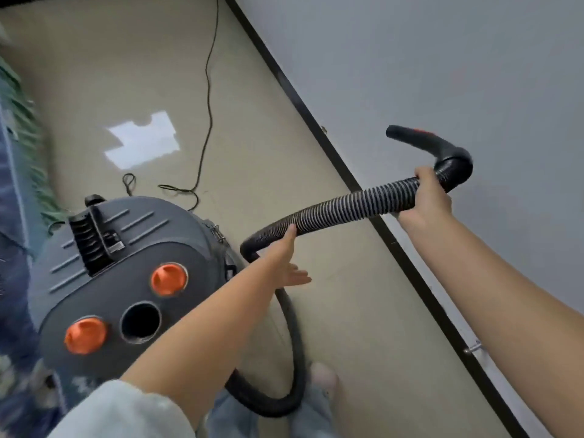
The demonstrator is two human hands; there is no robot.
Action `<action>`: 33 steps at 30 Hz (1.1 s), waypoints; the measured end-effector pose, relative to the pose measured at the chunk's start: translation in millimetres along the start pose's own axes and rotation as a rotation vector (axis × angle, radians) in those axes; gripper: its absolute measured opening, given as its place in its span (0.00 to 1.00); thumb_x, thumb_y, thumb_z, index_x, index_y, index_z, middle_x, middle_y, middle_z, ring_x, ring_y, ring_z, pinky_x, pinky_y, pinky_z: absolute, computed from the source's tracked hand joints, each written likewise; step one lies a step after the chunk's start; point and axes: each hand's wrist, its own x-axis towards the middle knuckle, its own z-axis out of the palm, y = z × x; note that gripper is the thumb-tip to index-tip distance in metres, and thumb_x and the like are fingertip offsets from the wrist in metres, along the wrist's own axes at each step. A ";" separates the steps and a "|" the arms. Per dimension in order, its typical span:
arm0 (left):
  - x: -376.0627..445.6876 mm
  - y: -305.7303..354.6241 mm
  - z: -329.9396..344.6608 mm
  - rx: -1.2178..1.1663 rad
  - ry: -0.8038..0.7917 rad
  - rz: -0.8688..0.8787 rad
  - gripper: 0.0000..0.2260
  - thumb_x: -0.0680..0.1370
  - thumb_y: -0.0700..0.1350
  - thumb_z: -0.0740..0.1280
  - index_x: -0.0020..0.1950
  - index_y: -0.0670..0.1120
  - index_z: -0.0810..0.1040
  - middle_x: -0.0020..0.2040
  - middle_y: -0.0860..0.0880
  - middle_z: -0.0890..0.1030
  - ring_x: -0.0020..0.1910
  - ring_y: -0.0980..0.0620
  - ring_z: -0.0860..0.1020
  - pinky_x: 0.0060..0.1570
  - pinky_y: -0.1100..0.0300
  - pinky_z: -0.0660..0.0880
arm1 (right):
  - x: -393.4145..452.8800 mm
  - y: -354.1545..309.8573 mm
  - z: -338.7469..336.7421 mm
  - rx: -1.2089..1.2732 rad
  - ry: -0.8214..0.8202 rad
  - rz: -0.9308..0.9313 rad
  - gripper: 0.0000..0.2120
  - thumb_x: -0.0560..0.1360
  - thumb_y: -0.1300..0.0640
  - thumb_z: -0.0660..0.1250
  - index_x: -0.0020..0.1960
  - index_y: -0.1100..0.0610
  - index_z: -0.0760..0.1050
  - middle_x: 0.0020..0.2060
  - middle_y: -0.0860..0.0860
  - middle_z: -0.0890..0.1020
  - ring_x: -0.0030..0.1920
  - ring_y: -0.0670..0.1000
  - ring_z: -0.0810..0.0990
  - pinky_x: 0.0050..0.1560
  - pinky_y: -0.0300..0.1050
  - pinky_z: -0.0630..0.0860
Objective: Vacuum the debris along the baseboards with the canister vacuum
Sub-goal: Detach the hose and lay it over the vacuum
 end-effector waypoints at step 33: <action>-143.8 0.7 -4.4 0.654 -0.266 0.526 0.25 0.60 0.37 0.67 0.57 0.39 0.69 0.46 0.42 0.80 0.37 0.50 0.82 0.35 0.59 0.80 | -14.4 0.7 -5.9 -1.452 -1.133 -1.277 0.24 0.67 0.60 0.72 0.63 0.57 0.72 0.59 0.54 0.76 0.64 0.57 0.71 0.59 0.48 0.68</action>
